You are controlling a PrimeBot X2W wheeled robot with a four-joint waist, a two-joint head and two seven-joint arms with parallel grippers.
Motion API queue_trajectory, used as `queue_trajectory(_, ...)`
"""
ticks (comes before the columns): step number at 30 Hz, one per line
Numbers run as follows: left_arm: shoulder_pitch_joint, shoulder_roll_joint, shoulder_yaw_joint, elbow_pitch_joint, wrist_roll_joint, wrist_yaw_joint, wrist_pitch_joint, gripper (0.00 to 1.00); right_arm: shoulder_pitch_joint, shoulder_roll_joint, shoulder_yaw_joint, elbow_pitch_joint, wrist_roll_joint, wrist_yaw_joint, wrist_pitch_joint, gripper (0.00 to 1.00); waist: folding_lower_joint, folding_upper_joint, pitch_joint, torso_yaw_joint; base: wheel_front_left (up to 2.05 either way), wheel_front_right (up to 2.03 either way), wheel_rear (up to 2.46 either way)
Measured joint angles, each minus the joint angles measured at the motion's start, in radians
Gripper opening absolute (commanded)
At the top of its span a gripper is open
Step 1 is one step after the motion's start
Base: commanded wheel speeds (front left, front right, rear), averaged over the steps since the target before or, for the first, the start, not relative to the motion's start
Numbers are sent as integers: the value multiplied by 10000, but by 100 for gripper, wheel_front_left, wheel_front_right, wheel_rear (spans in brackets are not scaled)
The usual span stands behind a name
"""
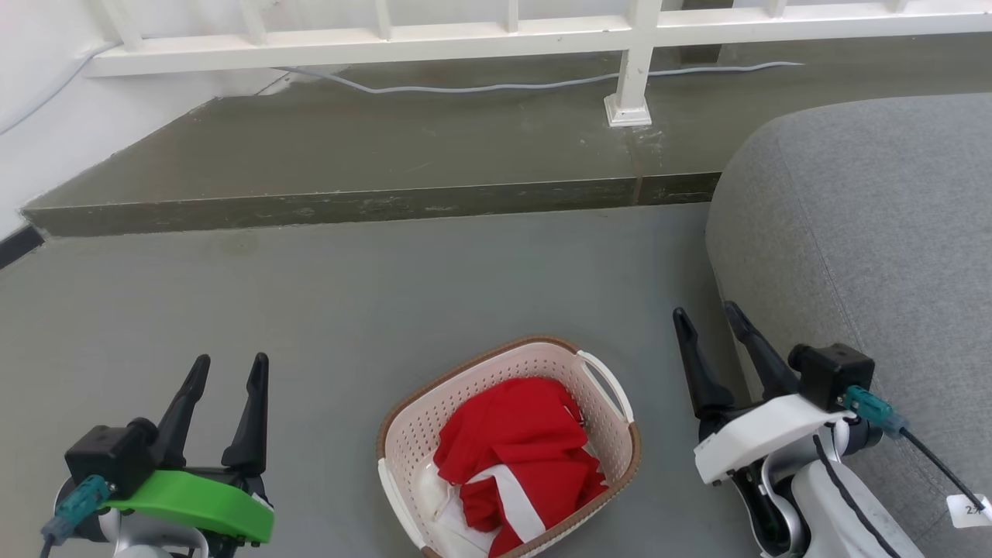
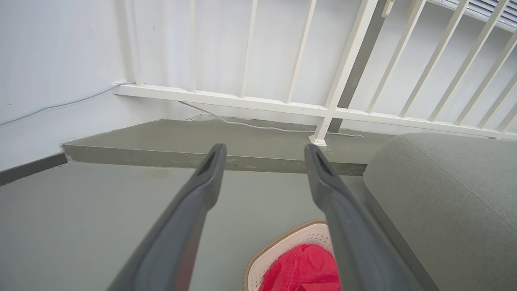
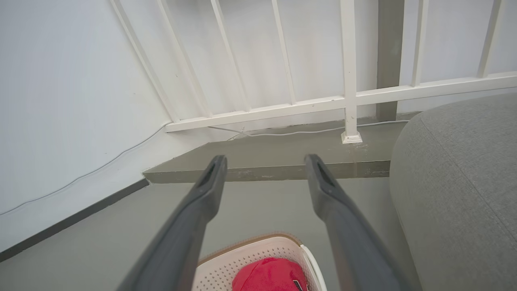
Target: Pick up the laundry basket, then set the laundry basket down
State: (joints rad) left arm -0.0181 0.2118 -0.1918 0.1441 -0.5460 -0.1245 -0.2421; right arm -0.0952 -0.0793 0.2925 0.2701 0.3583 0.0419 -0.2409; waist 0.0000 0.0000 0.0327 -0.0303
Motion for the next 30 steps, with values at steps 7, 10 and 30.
queue_trajectory(7,0,10,-31,-65,263,0,-94,100,-3,44,4,0,-353,0,-94,100,0,0,5,4,0,0,0)
queue_trajectory(10,0,8,-13,-69,263,0,-94,100,-3,79,-38,0,-385,2,-94,100,0,0,6,10,0,0,0)
queue_trajectory(30,0,-21,290,-349,257,0,-96,100,-10,173,-155,-23,-627,48,-94,100,0,0,342,-114,0,0,0)
